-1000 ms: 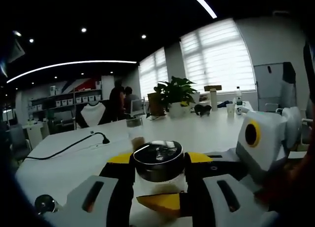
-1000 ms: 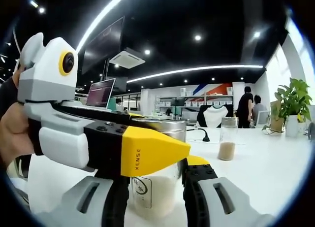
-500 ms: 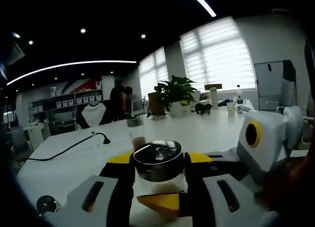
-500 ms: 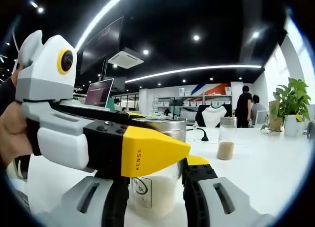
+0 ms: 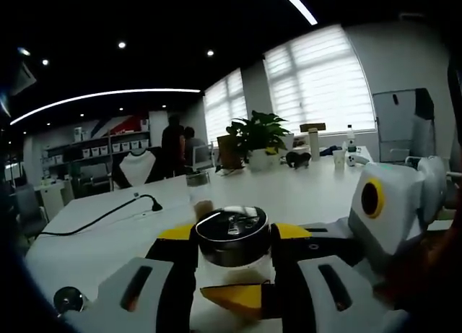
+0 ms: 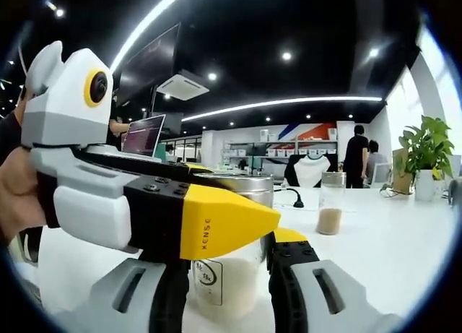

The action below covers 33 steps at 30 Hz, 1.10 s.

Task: Rotate the seasoning bottle until the label or dispensing opening points toward the visible target arrow and the bottle remains upright within the marked orientation range

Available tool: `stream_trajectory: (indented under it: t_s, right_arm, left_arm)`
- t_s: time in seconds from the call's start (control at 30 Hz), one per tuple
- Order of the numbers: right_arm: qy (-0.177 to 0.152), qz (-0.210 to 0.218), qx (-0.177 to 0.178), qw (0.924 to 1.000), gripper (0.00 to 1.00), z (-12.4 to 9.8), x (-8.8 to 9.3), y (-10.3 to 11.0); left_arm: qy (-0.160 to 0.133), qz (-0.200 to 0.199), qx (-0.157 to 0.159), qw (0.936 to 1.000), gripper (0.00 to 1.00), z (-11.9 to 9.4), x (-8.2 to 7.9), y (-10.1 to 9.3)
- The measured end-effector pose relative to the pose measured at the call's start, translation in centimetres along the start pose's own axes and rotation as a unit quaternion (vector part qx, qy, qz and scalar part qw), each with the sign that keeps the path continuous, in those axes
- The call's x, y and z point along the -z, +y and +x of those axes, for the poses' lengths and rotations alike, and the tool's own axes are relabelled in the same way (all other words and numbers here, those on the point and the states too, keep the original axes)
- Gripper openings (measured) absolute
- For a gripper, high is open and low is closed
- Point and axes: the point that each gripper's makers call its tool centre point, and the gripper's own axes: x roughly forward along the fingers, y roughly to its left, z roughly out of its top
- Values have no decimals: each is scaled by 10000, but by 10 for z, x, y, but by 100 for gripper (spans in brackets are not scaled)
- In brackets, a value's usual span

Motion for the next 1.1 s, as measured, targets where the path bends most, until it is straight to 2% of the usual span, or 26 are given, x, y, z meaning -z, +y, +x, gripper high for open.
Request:
stream_trajectory:
  t_s: [0.37,0.5,0.63,0.7,0.83,1.1]
  right_arm:
    - [0,3,37,10000,39,2,0,2]
    - [6,8,13,10000,39,6,0,3]
    - [6,13,17,10000,39,7,0,6]
    - [0,17,29,10000,39,8,0,6]
    - [-4,25,54,10000,39,8,0,6]
    - [-22,20,68,10000,39,8,0,5]
  left_arm:
    - [-7,158,-166,9997,43,-3,-2,3]
    - [-200,166,-149,9996,42,-11,-8,7]
    - [-152,253,-166,9994,43,-11,-9,9]
    - [-143,270,-167,9994,43,-4,-8,2]
    - [-113,202,-213,9995,43,-3,-3,4]
    - [-84,143,-236,9996,42,-6,-4,5]
